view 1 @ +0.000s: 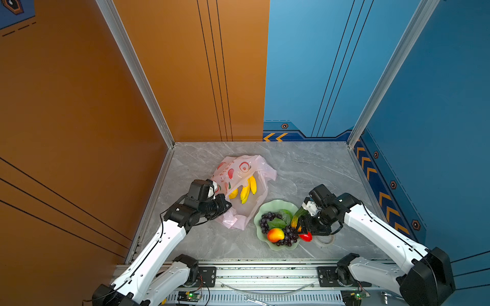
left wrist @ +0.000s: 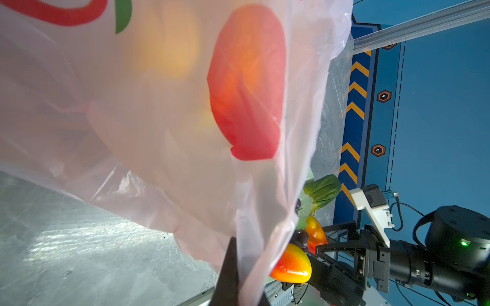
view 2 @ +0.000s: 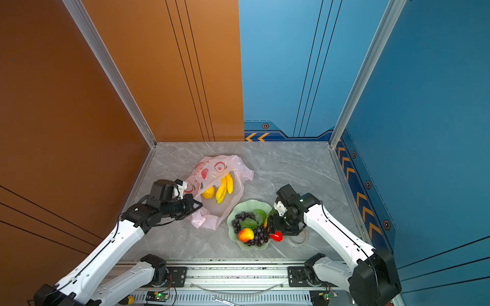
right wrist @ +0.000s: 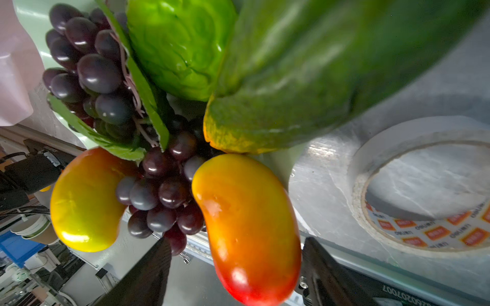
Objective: Place the fruits into the plastic bag
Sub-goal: Pick up the fruit from the plate.
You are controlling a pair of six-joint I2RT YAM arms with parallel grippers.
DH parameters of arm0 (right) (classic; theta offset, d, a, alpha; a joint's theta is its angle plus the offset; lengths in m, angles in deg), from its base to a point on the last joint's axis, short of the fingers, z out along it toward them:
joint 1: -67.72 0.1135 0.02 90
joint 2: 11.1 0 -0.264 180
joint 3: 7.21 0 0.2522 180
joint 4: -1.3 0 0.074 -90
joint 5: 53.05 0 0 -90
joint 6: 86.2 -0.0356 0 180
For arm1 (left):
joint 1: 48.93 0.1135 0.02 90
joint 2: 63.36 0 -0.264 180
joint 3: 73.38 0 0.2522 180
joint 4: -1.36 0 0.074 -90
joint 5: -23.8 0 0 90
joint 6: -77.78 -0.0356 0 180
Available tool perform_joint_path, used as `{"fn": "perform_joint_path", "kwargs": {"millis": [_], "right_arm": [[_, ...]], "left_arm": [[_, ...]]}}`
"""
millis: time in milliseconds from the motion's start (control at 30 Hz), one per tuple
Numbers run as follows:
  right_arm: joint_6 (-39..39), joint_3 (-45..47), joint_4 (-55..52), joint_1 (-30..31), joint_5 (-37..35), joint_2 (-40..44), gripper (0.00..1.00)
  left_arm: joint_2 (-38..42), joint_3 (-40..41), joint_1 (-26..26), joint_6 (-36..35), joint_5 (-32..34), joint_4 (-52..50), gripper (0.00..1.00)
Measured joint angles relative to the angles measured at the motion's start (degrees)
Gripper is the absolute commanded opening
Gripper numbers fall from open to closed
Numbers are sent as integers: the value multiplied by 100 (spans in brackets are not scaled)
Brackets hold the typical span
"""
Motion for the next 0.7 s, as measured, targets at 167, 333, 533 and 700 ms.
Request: {"fn": "perform_joint_path", "kwargs": {"millis": [167, 333, 533, 700], "right_arm": [[-118, 245, 90, -173, 125, 26, 70], [-168, 354, 179, -356, 258, 118, 64], [-271, 411, 367, -382, 380, 116, 60], [-271, 424, 428, -380, 428, 116, 55]], "left_arm": [[-11, 0, 0, 0, 0, -15, 0], [-33, 0, 0, 0, -2, -17, 0], [-44, -2, 0, -2, -2, -20, 0], [-44, -2, 0, -2, 0, -37, 0]]}}
